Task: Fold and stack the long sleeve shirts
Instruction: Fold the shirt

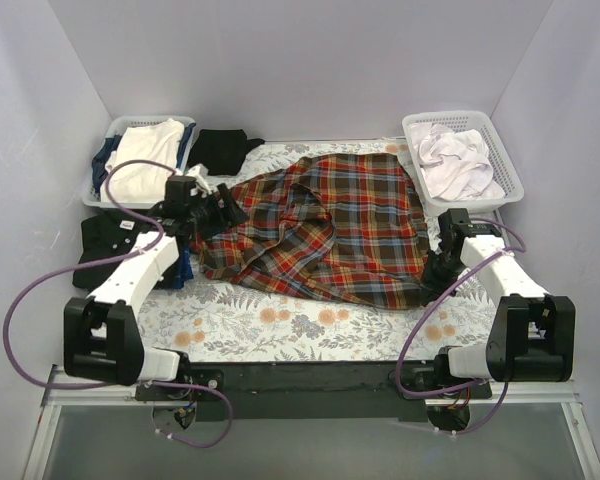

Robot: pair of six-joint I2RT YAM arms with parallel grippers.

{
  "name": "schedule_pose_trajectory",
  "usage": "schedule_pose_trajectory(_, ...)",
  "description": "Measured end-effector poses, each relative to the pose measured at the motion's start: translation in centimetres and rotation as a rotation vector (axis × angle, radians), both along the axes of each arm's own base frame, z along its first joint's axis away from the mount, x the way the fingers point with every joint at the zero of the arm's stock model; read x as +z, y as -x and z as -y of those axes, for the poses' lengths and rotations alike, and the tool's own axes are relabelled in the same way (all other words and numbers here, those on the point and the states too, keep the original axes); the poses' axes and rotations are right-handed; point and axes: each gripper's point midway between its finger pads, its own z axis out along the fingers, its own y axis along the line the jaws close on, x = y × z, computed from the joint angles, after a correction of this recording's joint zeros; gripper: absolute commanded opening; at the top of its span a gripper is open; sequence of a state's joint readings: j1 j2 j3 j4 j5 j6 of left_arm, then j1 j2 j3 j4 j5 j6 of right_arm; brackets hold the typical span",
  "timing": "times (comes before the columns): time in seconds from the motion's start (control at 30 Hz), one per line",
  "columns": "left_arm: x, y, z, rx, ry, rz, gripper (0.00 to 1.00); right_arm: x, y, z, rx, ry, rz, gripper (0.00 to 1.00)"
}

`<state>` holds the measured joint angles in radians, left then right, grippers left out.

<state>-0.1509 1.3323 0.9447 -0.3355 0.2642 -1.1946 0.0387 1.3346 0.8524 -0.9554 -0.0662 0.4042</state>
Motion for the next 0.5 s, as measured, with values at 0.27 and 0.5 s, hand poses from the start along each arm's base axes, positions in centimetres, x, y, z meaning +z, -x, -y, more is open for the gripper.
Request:
schedule_pose_trajectory(0.27,-2.8,0.2,8.2,-0.290,-0.043,0.002,0.71,-0.6,-0.3,-0.6,0.011,-0.034,0.017,0.01)
schedule_pose_trajectory(0.5,-4.7,1.4,8.7,-0.306,-0.202,0.006,0.73,-1.0,-0.6,-1.0,0.015,-0.059,0.013,0.01)
